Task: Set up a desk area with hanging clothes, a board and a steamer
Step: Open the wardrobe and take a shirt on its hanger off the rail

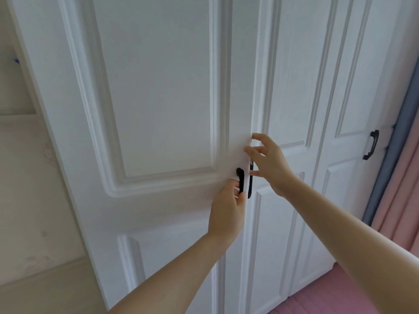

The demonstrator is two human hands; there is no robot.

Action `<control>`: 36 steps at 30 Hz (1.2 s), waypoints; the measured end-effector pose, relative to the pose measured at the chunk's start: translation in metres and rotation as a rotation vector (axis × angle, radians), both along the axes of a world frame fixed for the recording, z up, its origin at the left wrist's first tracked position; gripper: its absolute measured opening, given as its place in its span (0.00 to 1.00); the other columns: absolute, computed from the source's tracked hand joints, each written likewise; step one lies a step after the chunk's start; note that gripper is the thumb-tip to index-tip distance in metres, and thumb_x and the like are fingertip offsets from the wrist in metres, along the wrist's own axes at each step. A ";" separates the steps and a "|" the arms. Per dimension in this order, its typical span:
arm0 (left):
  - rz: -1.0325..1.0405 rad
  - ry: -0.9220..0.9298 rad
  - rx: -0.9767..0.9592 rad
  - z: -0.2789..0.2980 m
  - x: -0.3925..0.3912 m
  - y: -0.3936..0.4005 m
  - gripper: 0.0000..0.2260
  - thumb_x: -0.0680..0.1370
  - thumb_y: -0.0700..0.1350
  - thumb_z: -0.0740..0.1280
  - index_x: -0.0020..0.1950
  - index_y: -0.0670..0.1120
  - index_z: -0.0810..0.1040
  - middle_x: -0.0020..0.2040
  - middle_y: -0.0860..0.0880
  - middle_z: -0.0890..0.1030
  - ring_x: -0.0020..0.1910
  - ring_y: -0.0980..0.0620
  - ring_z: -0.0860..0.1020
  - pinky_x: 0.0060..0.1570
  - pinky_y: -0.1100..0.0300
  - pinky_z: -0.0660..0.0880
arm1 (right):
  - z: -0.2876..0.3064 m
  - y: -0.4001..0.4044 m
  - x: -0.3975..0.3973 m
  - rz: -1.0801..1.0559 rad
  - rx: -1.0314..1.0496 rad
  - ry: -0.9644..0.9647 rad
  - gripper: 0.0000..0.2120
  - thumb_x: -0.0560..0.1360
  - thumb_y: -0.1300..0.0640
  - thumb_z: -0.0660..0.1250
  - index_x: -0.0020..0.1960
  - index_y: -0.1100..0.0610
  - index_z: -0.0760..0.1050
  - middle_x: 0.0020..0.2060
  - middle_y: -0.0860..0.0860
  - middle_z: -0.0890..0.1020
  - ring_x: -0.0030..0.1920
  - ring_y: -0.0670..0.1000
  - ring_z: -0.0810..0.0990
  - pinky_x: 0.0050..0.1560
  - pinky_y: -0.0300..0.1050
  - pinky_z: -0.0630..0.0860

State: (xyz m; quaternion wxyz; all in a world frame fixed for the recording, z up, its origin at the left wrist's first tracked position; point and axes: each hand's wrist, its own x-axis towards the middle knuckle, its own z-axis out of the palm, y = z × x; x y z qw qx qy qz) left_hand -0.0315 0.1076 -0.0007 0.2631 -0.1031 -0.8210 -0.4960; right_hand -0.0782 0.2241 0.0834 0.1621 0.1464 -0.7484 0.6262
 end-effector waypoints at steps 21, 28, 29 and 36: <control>-0.098 0.103 -0.056 -0.013 0.092 0.000 0.03 0.79 0.46 0.64 0.47 0.54 0.73 0.40 0.56 0.80 0.39 0.55 0.79 0.41 0.55 0.79 | -0.016 0.013 0.110 -0.175 -0.015 0.058 0.10 0.77 0.50 0.66 0.57 0.51 0.73 0.48 0.51 0.81 0.48 0.52 0.82 0.48 0.57 0.82; -0.183 0.075 -0.043 -0.015 0.155 -0.015 0.04 0.79 0.45 0.63 0.47 0.55 0.72 0.39 0.57 0.80 0.38 0.56 0.79 0.40 0.53 0.78 | -0.024 0.002 0.179 -0.250 -0.023 0.117 0.06 0.77 0.49 0.66 0.53 0.47 0.71 0.45 0.53 0.81 0.46 0.57 0.81 0.50 0.61 0.80; -0.193 0.080 -0.049 -0.014 0.165 -0.018 0.04 0.79 0.45 0.63 0.48 0.55 0.72 0.39 0.57 0.80 0.39 0.56 0.79 0.41 0.52 0.78 | -0.024 0.000 0.191 -0.251 -0.020 0.128 0.07 0.77 0.49 0.66 0.52 0.47 0.71 0.45 0.54 0.81 0.46 0.58 0.81 0.50 0.61 0.79; -0.206 0.127 -0.023 -0.017 0.244 -0.053 0.09 0.80 0.46 0.63 0.48 0.62 0.71 0.39 0.59 0.79 0.38 0.57 0.79 0.37 0.65 0.77 | -0.032 -0.025 0.276 -0.247 -0.002 0.189 0.08 0.76 0.53 0.68 0.54 0.48 0.72 0.44 0.52 0.81 0.44 0.55 0.80 0.47 0.60 0.80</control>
